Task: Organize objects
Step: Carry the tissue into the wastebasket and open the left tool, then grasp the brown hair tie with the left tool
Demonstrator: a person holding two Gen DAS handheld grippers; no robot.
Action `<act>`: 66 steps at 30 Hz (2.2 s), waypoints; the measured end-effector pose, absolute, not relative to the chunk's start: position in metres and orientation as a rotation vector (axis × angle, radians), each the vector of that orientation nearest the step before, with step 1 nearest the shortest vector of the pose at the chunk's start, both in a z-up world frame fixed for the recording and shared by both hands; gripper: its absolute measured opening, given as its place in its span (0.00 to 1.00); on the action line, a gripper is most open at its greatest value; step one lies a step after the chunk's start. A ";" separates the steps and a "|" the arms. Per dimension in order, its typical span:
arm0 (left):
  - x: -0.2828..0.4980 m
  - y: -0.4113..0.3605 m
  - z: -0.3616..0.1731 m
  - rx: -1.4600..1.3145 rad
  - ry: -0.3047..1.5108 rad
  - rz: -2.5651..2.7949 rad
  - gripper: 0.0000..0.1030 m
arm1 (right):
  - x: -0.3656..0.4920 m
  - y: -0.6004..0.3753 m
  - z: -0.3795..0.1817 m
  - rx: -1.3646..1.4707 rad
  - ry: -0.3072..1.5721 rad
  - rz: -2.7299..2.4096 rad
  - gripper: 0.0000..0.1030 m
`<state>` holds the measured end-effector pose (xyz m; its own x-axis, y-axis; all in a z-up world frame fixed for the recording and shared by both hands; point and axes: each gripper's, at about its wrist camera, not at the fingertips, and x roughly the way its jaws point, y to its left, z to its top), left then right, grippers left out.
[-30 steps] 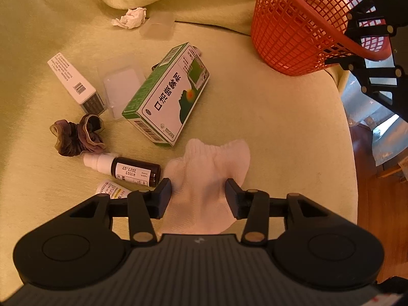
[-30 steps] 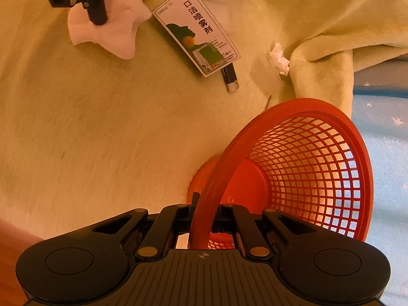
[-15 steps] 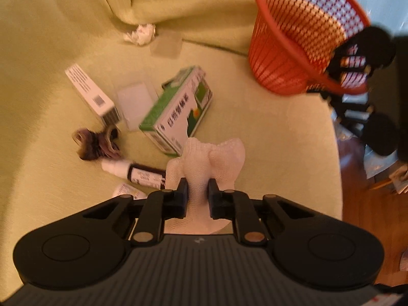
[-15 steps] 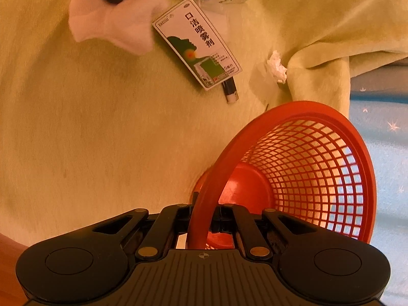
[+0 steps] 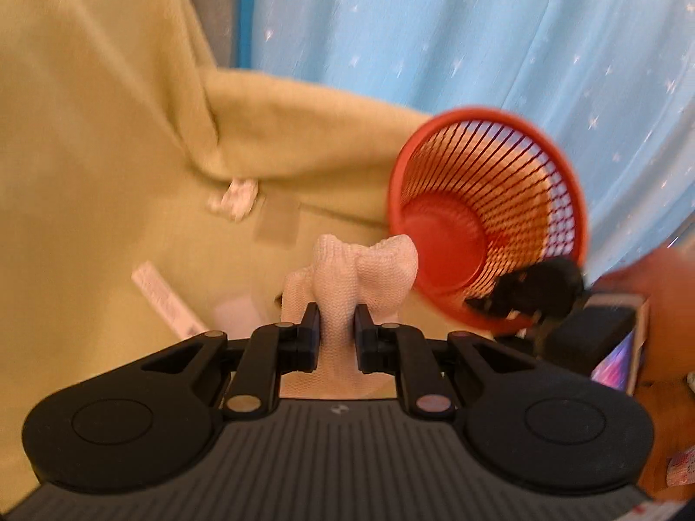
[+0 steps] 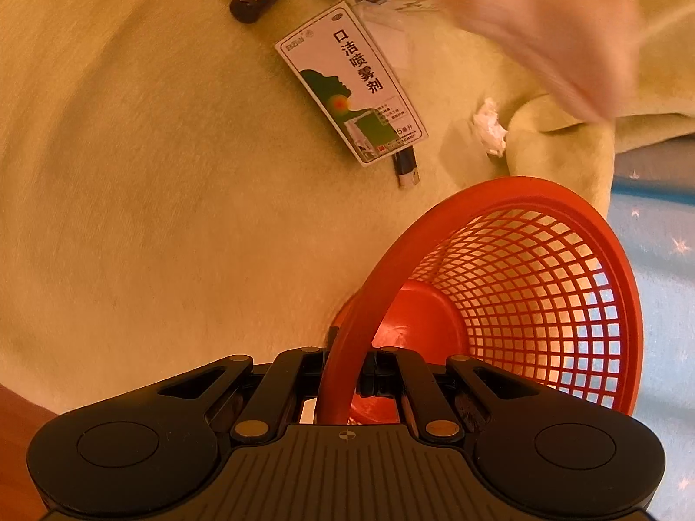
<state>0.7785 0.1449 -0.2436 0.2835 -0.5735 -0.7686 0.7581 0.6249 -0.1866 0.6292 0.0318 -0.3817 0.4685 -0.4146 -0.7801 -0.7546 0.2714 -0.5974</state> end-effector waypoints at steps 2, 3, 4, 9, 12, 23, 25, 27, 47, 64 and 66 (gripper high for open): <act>0.782 0.138 -0.234 0.217 0.907 -0.920 0.12 | 0.630 0.030 -0.381 -1.350 1.144 0.313 0.01; 0.784 0.135 -0.230 0.208 0.903 -0.932 0.12 | 0.630 0.030 -0.381 -1.354 1.143 0.314 0.01; 0.785 0.131 -0.227 0.198 0.901 -0.943 0.12 | 0.630 0.030 -0.381 -1.356 1.144 0.316 0.01; 0.788 0.106 -0.211 0.177 0.883 -1.003 0.12 | 0.629 0.031 -0.381 -1.359 1.145 0.324 0.01; 0.788 0.089 -0.204 0.173 0.875 -1.046 0.12 | 0.630 0.032 -0.381 -1.358 1.146 0.326 0.01; 0.793 0.052 -0.200 0.129 0.857 -1.080 0.21 | 0.630 0.034 -0.382 -1.349 1.142 0.329 0.01; 0.794 0.055 -0.198 0.138 0.851 -1.067 0.21 | 0.632 0.033 -0.381 -1.337 1.143 0.326 0.01; 0.796 0.061 -0.198 0.147 0.850 -1.044 0.21 | 0.633 0.033 -0.379 -1.331 1.143 0.324 0.01; 0.815 0.151 -0.245 0.219 0.955 -0.776 0.28 | 0.636 0.032 -0.376 -1.313 1.154 0.326 0.01; 0.807 0.191 -0.296 0.265 1.058 -0.646 0.38 | 0.636 0.030 -0.375 -1.309 1.152 0.325 0.01; 0.807 0.192 -0.304 0.274 1.065 -0.630 0.40 | 0.636 0.030 -0.375 -1.309 1.152 0.325 0.01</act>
<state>0.8071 0.1917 -0.3043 0.3319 -0.3470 -0.8772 0.6014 0.7942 -0.0867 0.6364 0.0297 -0.3755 0.4532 -0.3964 -0.7984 -0.7551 0.3053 -0.5801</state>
